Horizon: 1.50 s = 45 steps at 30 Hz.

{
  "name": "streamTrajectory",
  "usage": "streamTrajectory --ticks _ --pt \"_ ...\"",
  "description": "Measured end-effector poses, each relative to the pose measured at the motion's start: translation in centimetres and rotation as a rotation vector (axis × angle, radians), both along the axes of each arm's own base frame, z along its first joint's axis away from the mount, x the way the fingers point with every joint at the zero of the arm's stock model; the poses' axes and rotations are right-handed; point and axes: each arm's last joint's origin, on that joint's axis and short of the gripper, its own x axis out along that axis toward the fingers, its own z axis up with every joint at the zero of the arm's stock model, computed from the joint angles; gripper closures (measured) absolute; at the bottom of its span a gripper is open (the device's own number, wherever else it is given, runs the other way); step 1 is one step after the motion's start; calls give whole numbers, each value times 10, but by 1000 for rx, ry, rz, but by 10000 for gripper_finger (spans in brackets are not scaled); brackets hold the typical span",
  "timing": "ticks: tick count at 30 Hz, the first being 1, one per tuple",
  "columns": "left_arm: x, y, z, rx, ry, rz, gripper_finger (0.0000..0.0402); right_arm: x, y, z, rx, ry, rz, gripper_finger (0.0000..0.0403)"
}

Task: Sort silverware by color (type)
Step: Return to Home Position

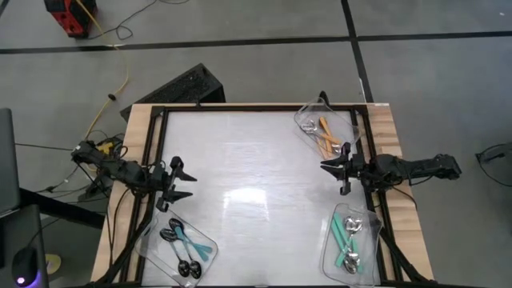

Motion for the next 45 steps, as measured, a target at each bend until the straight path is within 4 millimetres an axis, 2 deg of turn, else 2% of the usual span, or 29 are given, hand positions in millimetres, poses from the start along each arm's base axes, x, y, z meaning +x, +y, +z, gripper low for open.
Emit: streamTrajectory --ticks 45 --pt "0 0 0 -4 25 3 176 0 0 0 0 4 -5 316"
